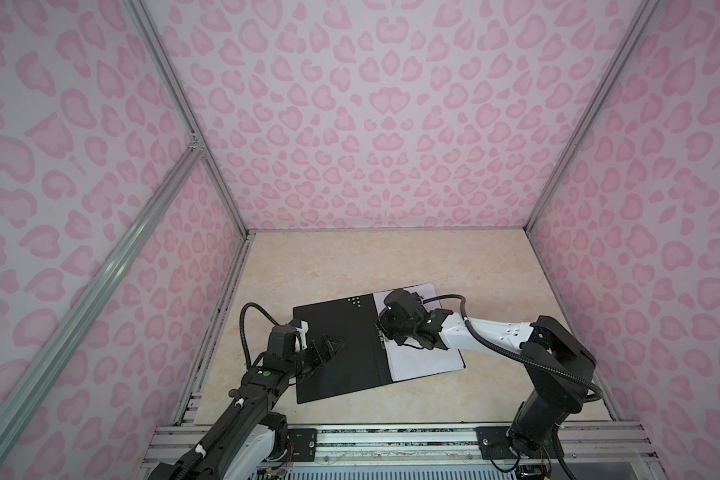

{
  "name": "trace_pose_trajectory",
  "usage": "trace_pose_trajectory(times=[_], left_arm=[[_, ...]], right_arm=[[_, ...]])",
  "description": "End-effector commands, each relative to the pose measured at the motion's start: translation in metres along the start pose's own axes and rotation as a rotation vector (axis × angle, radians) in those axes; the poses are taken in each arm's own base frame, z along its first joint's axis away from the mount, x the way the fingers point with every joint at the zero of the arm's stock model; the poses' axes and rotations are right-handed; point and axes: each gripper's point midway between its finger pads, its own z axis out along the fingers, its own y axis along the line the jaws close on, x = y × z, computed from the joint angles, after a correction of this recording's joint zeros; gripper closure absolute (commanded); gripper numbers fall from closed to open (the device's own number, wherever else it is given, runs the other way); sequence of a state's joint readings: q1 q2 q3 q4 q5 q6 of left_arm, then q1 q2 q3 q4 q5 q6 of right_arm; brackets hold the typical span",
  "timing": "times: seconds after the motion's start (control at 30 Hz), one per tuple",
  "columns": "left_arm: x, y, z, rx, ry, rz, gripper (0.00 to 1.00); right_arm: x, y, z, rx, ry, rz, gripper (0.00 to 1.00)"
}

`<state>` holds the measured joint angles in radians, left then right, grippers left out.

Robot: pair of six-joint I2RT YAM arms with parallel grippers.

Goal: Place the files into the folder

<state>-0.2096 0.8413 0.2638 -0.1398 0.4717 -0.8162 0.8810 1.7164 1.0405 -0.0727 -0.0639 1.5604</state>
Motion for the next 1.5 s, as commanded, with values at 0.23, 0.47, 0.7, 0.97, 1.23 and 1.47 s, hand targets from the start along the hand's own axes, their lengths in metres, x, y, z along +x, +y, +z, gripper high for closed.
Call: trace_pose_trajectory(times=[0.23,0.47,0.7,0.97,1.23,1.47], left_arm=[[-0.001,0.000,-0.001,-0.004,-0.004,0.005,0.03],[-0.001,0.001,-0.001,-0.009,-0.003,0.005,0.03],[-0.002,0.001,-0.001,-0.009,-0.006,0.006,0.03],[-0.003,0.005,-0.001,-0.029,-0.016,0.000,0.03],[-0.004,0.008,-0.001,-0.040,-0.019,-0.004,0.03],[-0.004,0.013,-0.002,-0.064,-0.032,-0.019,0.03]], right_arm=[[-0.002,-0.007,0.005,0.018,-0.002,0.005,0.88],[0.000,-0.009,0.007,0.021,0.007,0.007,0.90],[0.001,-0.011,0.008,0.024,0.014,0.013,0.91],[0.004,-0.018,0.007,0.024,0.027,0.027,0.98],[0.003,-0.035,0.003,0.037,0.023,0.034,1.00],[0.004,-0.050,0.003,0.057,0.030,0.020,1.00]])
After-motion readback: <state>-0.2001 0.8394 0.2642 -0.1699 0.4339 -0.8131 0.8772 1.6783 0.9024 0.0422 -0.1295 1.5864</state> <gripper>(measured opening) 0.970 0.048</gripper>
